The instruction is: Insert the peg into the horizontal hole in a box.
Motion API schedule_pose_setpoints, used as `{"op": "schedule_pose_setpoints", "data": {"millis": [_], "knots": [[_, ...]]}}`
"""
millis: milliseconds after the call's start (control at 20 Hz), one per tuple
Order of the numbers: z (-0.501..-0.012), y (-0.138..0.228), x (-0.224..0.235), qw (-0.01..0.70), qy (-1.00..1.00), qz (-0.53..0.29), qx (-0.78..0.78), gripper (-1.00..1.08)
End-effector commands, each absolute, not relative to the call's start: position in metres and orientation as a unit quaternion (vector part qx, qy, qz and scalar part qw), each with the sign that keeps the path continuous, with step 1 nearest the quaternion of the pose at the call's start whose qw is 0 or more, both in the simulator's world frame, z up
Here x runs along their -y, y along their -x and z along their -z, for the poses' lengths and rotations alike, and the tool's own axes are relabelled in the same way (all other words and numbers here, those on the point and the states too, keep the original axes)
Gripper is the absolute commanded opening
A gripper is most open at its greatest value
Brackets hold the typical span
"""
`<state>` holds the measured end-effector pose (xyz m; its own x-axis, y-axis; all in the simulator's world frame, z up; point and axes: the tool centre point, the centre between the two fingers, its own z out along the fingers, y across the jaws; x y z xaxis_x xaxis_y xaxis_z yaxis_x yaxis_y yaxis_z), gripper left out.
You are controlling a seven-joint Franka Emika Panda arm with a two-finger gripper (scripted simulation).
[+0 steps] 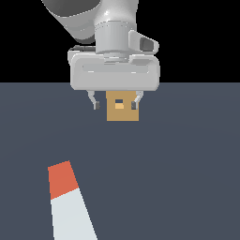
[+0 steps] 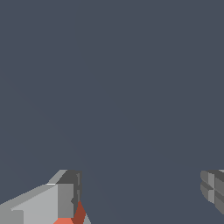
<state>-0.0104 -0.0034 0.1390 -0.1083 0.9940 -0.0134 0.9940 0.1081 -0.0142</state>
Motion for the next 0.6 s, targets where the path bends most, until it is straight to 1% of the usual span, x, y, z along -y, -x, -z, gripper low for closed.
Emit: {"op": "schedule_pose_setpoints", "data": {"millis": [0, 550], "knots": [[-0.135, 0.016, 0.013, 0.000, -0.659, 0.009, -0.752, 1.00], [-0.113, 0.041, 0.077, 0.000, -0.602, 0.006, -0.798, 1.00]]}}
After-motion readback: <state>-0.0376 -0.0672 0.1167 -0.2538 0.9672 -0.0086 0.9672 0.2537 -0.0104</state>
